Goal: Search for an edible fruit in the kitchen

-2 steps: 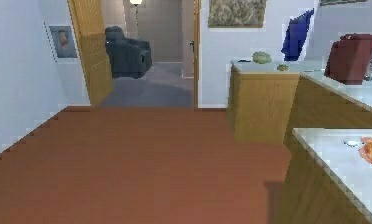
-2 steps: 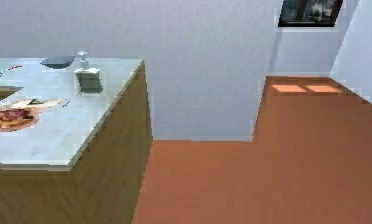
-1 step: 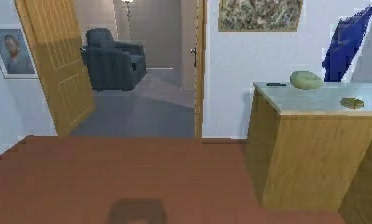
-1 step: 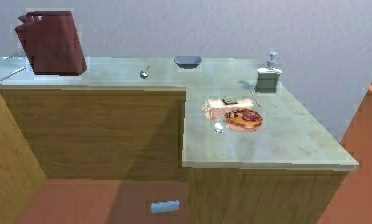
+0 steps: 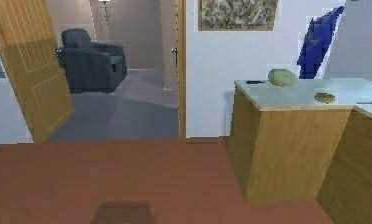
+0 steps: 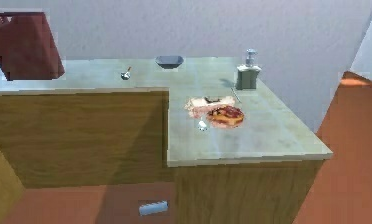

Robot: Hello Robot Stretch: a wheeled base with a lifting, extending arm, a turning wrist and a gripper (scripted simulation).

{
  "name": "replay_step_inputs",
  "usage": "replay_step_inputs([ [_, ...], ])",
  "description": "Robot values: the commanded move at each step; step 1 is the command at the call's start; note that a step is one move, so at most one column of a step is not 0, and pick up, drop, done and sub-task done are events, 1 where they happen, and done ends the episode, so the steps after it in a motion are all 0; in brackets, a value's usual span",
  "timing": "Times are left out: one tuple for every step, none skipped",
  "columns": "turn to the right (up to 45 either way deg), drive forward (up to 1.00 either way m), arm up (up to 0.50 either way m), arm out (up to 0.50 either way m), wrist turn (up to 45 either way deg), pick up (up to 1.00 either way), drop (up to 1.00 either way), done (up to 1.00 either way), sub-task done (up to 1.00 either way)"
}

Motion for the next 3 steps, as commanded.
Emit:
replay_step_inputs([
  [0.0, 0.20, 0.00, 0.00, 0.0, 0.00, 0.00, 0.00, 0.00],
  [12.0, 0.00, 0.00, 0.00, 0.0, 0.00, 0.00, 0.00, 0.00],
  [0.0, 0.60, 0.00, 0.00, 0.0, 0.00, 0.00, 0.00, 0.00],
])
